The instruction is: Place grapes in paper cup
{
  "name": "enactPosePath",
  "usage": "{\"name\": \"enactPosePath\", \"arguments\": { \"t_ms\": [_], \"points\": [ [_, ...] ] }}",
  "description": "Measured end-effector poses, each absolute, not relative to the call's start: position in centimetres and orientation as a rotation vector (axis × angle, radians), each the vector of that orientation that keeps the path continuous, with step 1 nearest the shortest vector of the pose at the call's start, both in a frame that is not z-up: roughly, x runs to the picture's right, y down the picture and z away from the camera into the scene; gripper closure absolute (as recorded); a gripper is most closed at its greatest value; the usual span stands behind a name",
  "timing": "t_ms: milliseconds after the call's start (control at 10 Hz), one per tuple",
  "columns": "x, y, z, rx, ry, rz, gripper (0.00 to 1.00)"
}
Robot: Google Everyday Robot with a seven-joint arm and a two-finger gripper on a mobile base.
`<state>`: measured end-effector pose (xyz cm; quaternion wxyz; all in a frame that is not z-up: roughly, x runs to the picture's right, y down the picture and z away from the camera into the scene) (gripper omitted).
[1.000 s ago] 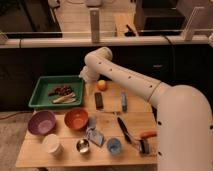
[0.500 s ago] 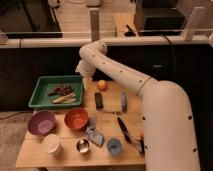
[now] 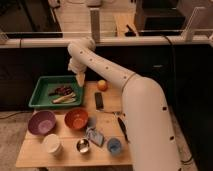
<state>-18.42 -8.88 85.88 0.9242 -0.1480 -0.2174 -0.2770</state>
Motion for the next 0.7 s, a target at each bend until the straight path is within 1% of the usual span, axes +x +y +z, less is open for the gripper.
{"name": "enactPosePath", "arguments": {
  "t_ms": [300,500,700],
  "points": [
    [-20.7,-8.6,86.6,-0.237,-0.434,-0.762,0.20],
    [-21.2,-7.0,88.4,-0.196,-0.442,-0.983,0.20],
    [-22.3,-6.0,89.2,-0.181,-0.460,-1.076,0.20]
  ]
}}
